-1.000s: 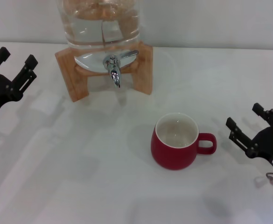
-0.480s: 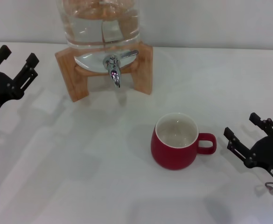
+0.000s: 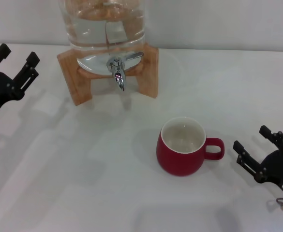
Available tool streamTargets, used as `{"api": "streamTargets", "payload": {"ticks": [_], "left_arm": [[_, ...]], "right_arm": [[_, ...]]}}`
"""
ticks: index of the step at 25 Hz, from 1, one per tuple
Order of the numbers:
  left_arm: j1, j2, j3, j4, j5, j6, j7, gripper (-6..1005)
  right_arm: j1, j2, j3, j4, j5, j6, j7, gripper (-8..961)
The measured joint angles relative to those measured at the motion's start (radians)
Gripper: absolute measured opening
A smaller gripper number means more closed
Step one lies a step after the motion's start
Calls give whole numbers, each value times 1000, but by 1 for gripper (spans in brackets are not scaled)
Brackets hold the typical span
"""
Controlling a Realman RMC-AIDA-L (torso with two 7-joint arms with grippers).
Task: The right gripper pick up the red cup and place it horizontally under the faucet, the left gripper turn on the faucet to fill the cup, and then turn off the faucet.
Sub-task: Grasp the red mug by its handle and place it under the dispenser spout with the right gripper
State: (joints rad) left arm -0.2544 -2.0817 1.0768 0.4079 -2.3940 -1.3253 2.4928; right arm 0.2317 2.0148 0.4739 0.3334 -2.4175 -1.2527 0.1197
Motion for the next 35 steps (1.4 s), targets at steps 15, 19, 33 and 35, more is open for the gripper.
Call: {"api": "streamTargets", "payload": {"ticks": [15, 19, 33, 35], "left_arm": [[-4, 0, 0, -8, 5, 2, 0, 762], [-5, 0, 0, -8, 5, 2, 0, 762], [-6, 0, 5, -8, 6, 1, 0, 761], [-6, -1, 5, -8, 6, 1, 0, 761]], "right_arm": [[-2, -1, -83, 21, 3, -1, 1, 766], [3, -1, -83, 27, 2, 7, 1, 766], [20, 3, -73, 29, 13, 48, 1, 766], [20, 3, -73, 29, 13, 49, 2, 766]]}}
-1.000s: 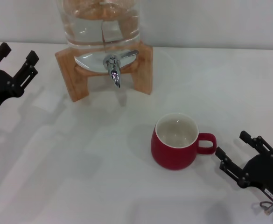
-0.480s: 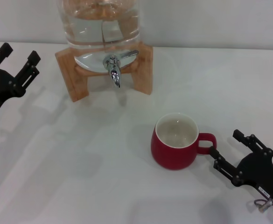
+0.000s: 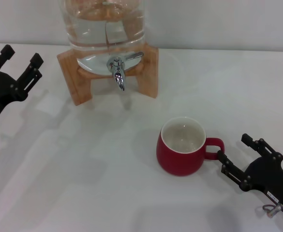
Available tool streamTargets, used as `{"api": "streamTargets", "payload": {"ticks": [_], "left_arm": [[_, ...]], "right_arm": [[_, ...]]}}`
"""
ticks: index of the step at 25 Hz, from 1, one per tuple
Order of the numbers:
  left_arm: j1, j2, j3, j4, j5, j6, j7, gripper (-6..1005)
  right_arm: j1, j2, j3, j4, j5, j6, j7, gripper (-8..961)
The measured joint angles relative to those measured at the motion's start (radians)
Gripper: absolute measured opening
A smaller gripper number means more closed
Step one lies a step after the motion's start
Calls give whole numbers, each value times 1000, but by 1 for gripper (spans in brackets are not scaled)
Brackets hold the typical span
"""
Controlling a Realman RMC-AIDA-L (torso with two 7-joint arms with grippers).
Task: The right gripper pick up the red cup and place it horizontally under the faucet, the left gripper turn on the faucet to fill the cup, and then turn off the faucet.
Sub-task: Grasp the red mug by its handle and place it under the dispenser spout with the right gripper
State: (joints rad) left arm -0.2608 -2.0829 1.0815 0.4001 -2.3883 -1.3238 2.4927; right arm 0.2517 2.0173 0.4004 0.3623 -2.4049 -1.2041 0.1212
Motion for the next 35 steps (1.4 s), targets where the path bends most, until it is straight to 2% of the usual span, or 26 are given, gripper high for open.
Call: {"api": "streamTargets", "payload": {"ticks": [35], "left_arm": [[-2, 1, 0, -1, 0, 7, 0, 762]], "right_arm": [[26, 1, -7, 48, -3, 64, -8, 767]]}}
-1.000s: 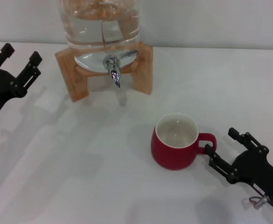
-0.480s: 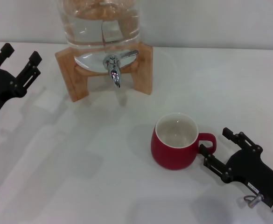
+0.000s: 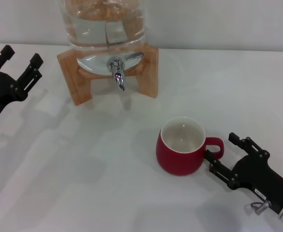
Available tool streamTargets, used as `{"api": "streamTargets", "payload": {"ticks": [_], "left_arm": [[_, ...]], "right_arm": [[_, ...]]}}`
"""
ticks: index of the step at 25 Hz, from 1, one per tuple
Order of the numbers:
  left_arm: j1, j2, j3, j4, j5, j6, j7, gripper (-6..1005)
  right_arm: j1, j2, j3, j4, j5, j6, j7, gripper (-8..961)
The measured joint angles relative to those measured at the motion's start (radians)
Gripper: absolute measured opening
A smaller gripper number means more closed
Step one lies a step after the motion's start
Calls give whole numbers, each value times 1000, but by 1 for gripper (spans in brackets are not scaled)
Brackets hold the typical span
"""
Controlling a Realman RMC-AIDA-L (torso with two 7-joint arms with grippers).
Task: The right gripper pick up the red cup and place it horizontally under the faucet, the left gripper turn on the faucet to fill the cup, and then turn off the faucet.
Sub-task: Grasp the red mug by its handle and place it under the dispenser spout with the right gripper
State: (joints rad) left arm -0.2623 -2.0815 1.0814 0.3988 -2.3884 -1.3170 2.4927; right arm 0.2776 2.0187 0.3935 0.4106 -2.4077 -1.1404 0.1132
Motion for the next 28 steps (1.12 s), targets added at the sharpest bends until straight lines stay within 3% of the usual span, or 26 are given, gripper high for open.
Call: {"api": "streamTargets", "payload": {"ticks": [28], "left_arm": [[-5, -2, 0, 0, 0, 1, 0, 762]], "right_arm": [[21, 2, 33, 3, 31, 54, 0, 767]]}}
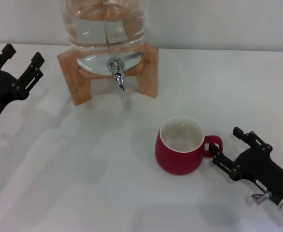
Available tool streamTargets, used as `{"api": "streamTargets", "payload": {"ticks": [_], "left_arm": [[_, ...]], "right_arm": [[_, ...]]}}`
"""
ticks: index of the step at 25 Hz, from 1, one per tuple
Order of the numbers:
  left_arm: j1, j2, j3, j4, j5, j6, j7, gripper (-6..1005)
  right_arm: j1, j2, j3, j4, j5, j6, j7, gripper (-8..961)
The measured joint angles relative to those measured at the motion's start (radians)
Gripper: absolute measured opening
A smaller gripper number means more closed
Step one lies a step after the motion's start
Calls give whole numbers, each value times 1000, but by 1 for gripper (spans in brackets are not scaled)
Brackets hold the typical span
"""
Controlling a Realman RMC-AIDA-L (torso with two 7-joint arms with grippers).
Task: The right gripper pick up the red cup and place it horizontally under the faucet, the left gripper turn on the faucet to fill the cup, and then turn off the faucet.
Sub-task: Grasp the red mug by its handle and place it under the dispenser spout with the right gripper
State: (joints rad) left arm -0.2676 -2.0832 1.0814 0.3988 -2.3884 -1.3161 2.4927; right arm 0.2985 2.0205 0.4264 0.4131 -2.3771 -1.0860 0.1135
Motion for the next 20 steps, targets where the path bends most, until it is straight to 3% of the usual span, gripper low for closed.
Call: {"api": "streamTargets", "payload": {"ticks": [20], "left_arm": [[-7, 0, 0, -3, 2, 6, 0, 761]], "right_arm": [[16, 3, 14, 3, 31, 0, 0, 761]]}}
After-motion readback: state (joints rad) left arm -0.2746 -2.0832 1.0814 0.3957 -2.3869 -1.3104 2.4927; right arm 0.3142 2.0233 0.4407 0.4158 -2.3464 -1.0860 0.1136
